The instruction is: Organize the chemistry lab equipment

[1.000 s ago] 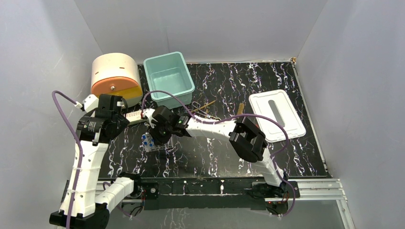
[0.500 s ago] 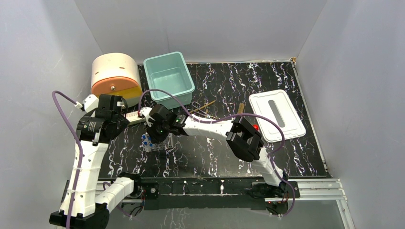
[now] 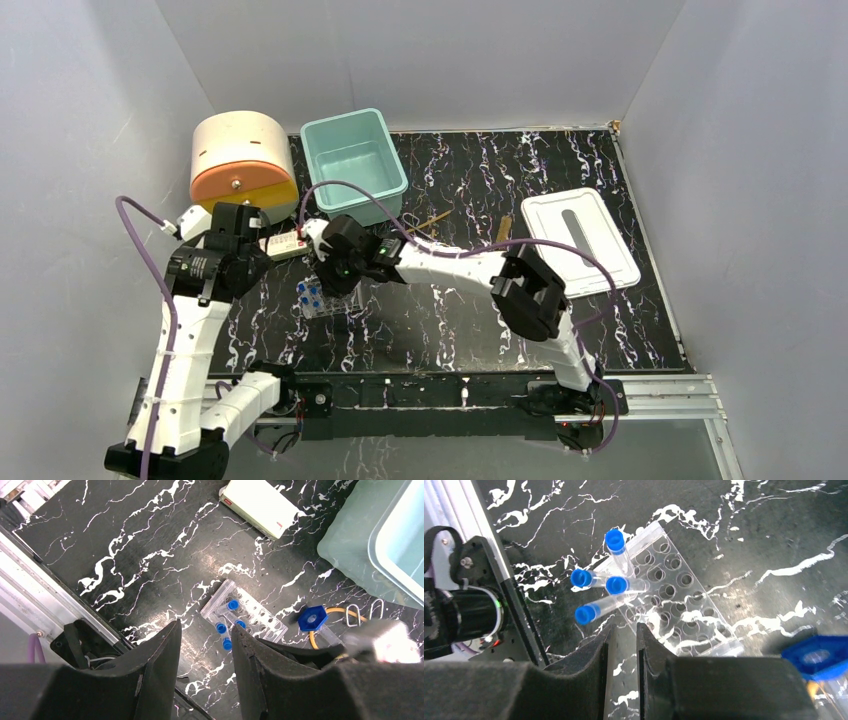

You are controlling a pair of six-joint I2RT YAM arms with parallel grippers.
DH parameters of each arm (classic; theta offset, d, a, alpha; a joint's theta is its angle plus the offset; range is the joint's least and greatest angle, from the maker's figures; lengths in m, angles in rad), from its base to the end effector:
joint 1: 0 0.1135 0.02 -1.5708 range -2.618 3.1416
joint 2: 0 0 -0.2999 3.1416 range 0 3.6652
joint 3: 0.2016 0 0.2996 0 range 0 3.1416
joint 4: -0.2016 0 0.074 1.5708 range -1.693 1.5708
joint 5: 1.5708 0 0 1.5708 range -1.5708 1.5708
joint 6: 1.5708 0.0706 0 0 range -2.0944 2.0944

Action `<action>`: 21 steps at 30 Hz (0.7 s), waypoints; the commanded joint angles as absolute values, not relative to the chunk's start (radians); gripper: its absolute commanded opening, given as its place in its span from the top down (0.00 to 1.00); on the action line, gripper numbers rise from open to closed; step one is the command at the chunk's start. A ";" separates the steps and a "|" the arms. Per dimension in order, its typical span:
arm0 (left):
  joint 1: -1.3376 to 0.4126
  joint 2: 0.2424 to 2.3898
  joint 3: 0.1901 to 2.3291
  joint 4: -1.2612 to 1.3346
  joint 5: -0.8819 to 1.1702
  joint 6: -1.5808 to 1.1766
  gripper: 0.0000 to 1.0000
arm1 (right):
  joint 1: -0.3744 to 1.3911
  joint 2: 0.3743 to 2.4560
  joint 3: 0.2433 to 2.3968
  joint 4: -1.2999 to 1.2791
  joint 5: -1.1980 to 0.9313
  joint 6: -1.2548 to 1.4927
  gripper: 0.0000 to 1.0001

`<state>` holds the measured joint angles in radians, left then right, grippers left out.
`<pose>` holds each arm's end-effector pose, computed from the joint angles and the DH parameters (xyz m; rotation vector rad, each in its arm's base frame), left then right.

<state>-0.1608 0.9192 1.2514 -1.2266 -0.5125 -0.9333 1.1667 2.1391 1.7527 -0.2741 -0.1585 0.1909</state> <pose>0.1841 0.0052 0.3987 -1.0675 2.0598 0.0943 0.2215 0.5463 0.2230 -1.1979 2.0598 0.8788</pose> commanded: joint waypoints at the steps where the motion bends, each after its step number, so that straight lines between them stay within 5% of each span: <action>1: -0.160 0.902 1.226 -1.216 -0.507 -0.978 0.59 | 1.140 1.978 1.672 -0.177 -0.143 0.238 0.71; 9: -0.160 0.918 1.117 -1.081 -0.367 -0.945 0.60 | 1.085 1.856 1.483 -0.133 -0.132 0.293 0.70; 14: -0.160 0.979 0.979 -0.947 -0.379 -0.870 0.79 | 1.063 1.801 1.423 -0.137 -0.121 0.294 0.70; 21: -0.158 1.026 0.896 -0.834 -0.373 -0.788 0.73 | 1.044 1.780 1.416 -0.165 -0.110 0.274 0.70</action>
